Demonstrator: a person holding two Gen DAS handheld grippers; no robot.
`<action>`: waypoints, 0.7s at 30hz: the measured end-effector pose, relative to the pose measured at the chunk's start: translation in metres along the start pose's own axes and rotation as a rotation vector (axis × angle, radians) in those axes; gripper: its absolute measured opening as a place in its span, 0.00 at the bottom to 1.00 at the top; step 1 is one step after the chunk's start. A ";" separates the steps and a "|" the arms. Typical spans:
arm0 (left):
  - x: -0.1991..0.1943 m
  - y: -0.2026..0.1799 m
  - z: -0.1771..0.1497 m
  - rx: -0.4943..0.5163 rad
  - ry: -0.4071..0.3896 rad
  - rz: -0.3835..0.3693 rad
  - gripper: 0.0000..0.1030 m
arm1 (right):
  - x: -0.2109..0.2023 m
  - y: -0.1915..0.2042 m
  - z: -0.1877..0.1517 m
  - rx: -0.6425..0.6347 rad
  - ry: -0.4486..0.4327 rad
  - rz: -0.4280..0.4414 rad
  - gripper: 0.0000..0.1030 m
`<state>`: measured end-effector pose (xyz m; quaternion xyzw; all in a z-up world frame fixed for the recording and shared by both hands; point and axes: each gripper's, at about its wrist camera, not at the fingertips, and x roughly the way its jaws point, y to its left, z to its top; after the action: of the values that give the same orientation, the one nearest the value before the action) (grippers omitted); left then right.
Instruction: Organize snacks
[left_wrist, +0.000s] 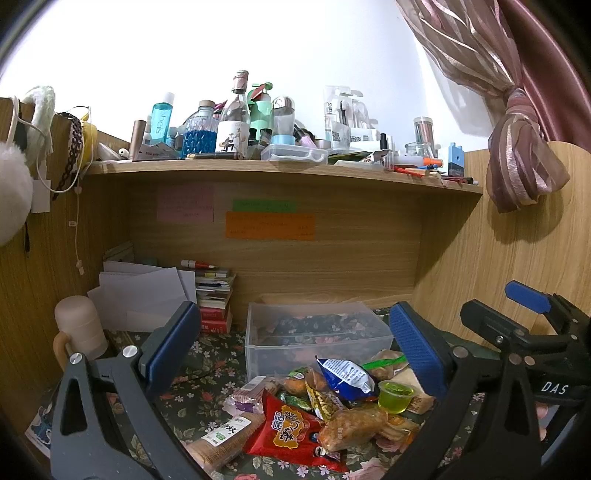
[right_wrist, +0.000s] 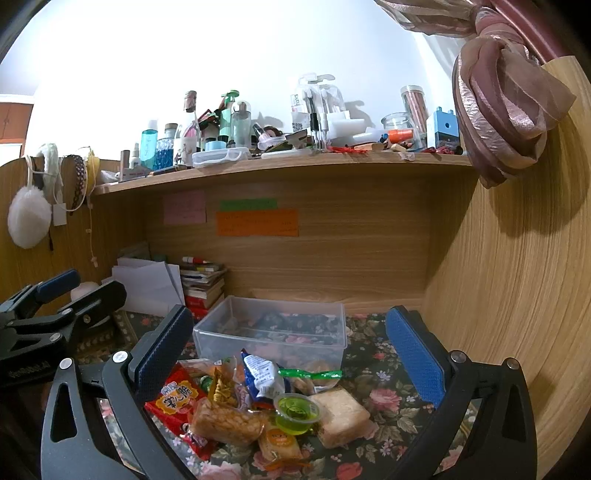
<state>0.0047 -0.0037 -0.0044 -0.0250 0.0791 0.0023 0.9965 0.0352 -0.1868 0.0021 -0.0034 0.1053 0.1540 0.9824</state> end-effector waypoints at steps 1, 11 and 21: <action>0.000 0.000 0.000 0.000 0.000 0.000 1.00 | 0.000 0.000 0.001 -0.001 -0.001 -0.001 1.00; 0.000 0.002 0.001 0.001 -0.002 0.002 1.00 | -0.001 0.000 0.002 0.000 -0.005 0.004 1.00; 0.000 0.002 0.001 0.003 -0.002 0.004 1.00 | 0.000 0.001 0.002 0.001 -0.001 0.001 1.00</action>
<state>0.0048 -0.0016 -0.0034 -0.0235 0.0781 0.0041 0.9967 0.0357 -0.1861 0.0037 -0.0025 0.1047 0.1542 0.9825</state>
